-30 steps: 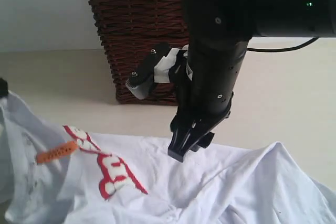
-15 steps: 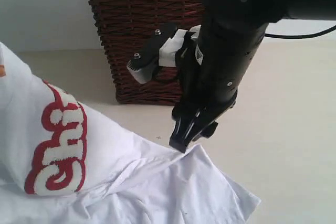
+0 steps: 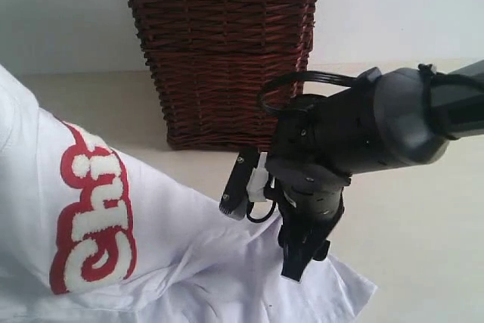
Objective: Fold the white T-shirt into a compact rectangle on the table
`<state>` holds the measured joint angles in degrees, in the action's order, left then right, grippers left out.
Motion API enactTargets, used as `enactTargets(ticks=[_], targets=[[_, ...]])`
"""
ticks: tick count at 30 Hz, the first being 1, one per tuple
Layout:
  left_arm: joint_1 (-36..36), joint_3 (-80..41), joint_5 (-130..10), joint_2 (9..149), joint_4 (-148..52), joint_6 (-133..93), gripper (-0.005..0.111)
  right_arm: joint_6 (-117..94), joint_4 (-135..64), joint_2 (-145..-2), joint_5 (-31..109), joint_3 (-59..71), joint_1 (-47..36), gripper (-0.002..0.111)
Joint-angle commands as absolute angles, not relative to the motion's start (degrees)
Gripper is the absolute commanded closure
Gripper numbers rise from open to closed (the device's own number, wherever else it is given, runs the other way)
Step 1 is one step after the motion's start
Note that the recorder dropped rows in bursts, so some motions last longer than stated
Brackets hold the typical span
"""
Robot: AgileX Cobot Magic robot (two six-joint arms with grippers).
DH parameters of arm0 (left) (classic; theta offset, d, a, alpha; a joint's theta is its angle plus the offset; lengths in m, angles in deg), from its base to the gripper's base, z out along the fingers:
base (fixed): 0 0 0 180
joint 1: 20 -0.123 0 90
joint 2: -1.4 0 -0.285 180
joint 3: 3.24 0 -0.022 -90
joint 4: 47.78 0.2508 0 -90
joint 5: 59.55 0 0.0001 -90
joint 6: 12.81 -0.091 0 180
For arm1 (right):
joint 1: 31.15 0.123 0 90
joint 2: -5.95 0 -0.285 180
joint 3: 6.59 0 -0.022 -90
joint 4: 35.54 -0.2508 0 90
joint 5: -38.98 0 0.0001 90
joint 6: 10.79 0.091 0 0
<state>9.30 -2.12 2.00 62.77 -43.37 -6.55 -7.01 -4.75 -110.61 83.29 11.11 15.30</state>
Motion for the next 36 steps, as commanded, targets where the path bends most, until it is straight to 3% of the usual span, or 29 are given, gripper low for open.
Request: enactTargets(ticks=[1,2,4,5,6,13,19,27,36], targets=[[9.33,-1.62,1.38,62.87,-43.6,-7.52,0.107,-7.4,-7.88,-111.96,80.03,11.28,14.38,0.053],[9.33,-1.62,1.38,62.87,-43.6,-7.52,0.107,-8.98,-9.67,-111.83,79.26,11.28,14.38,0.057],[9.33,-1.62,1.37,62.91,-43.6,-7.71,0.107,-11.68,-11.57,-111.83,78.65,11.28,14.38,0.08],[9.33,-1.62,1.37,62.91,-43.6,-7.82,0.107,-12.22,-11.42,-111.83,79.41,11.28,14.38,0.099],[9.33,-1.62,1.5,62.91,-43.6,-7.83,0.107,-12.58,-11.09,-111.83,79.84,11.28,14.38,0.108],[9.33,-1.62,1.97,62.91,-42.36,-7.91,0.107,-11.33,-3.62,-108.98,84.94,10.63,14.38,0.108],[9.33,-1.62,1.09,63.76,-32.6,-2.56,0.107,-8.98,5.41,-94.24,89.67,5.45,14.38,0.108],[9.33,-1.48,-3.72,64.25,-30.62,-2.08,0.107,-8.51,18.02,-85.12,99.85,-6.7,14.38,0.108],[9.33,8.15,1.76,64.25,-34.37,-5.15,0.107,-11.15,22.82,-79.48,103.8,-16.57,14.5,0.108]])
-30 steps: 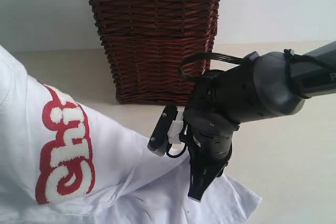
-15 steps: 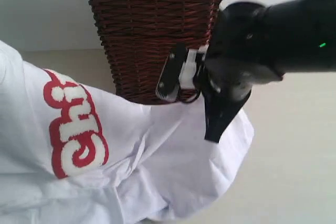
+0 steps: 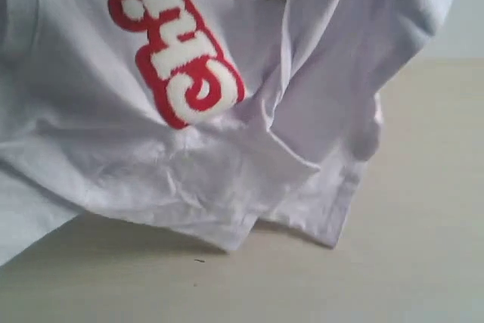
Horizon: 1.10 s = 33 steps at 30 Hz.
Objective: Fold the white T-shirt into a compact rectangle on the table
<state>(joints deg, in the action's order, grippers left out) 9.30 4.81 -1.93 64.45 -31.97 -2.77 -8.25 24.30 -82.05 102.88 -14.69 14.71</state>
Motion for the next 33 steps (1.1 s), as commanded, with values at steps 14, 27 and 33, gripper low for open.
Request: enactTargets(ticks=[14,27,33], targets=[[9.33,3.44,10.41,64.84,-42.53,-11.26,0.107,-25.51,6.77,-73.16,108.95,-12.68,15.5,0.108],[9.09,9.12,-12.27,75.95,-36.37,-12.81,0.107,-2.12,42.19,-78.4,99.52,-14.07,7.64,0.108],[9.09,17.93,-6.04,75.69,-43.43,-16.83,0.107,-5.27,29.91,-76.24,96.12,-22.34,7.03,0.108]])
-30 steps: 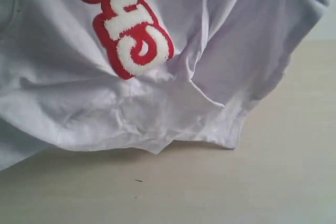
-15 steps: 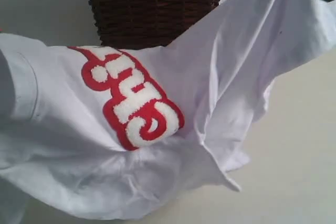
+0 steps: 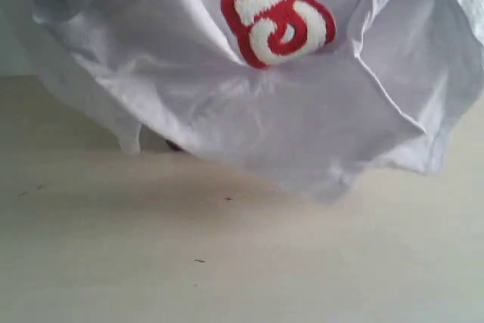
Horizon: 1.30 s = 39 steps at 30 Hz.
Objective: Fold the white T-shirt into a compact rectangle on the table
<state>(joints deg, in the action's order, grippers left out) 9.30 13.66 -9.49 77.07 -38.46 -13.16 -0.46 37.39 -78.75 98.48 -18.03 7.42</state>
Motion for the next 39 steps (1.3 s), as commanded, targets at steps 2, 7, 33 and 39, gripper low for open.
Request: enactTargets(ticks=[2,7,33,39], targets=[[9.09,17.78,-0.96,74.54,-47.78,-20.03,0.107,-12.7,20.18,-74.99,98.06,-22.18,7.45,0.108],[9.09,11.78,10.41,72.85,-53.68,-22.4,0.107,-33.82,-5.77,-73.83,108.95,-17.28,7.45,0.108],[9.09,-33.88,10.41,71.94,-47.78,-18.47,0.064,-44.53,-39.38,-68.04,108.95,35.29,7.45,0.093],[9.09,-29.48,10.41,75.17,-27.62,0.22,0.03,-42.59,-38.04,-65.29,108.95,24.72,7.45,0.065]])
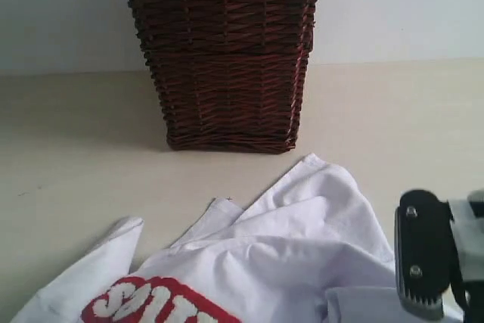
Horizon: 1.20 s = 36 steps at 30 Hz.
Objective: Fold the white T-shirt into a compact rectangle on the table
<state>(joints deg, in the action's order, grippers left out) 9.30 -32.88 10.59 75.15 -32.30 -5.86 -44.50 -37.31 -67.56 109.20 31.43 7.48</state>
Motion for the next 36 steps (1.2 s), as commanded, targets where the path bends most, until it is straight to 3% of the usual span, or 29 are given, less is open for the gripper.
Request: enactTargets(ticks=[1,5,7,10,16,20,23,25,27,30,36], targets=[[9.09,-28.22,10.41,74.95,-30.8,-0.95,0.035,-42.18,-39.88,-64.07,108.95,21.99,7.45,0.064],[9.09,-28.4,1.84,75.92,-43.13,-7.09,0.052,-48.38,-47.33,-59.38,108.95,15.31,7.45,0.064],[9.09,-30.36,-1.89,78.25,-51.84,-12.81,0.057,-32.49,-32.85,-59.92,104.95,15.57,7.45,0.066],[9.09,-32.59,-3.12,83.13,-60.59,-21.01,0.057,-13.34,-14.17,-65.68,101.35,16.52,7.45,0.066],[9.09,-33.74,-13.15,91.95,-56.95,-18.7,0.046,-9.71,-12.28,-81.41,88.57,16.52,7.45,0.071],[9.09,-33.74,-14.0,96.65,-55.52,-17.66,0.045,-0.55,-5.89,-92.79,81.49,16.37,4.55,0.083],[9.09,-33.62,-13.84,100.29,-54.02,-17.26,0.046,-0.15,-6.48,-100.24,78.39,15.95,1.66,0.085],[9.09,-32.55,-13.73,102.26,-51.28,-14.88,0.054,-0.15,-6.89,-103.25,78.11,15.17,1.33,0.085],[9.09,-31.73,-13.24,103.51,-50.23,-14.54,0.071,-2.61,-8.61,-105.84,78.11,14.2,1.33,0.087],[9.09,-31.59,-13.45,103.84,-49.64,-14.54,0.106,-10.79,-15.6,-108.59,77.98,14.09,1.33,0.093],[8.16,-31.59,-11.39,103.84,-46.24,-14.02,0.107,-11.93,-14.98,-112.37,78.21,14.09,1.33,0.108]])
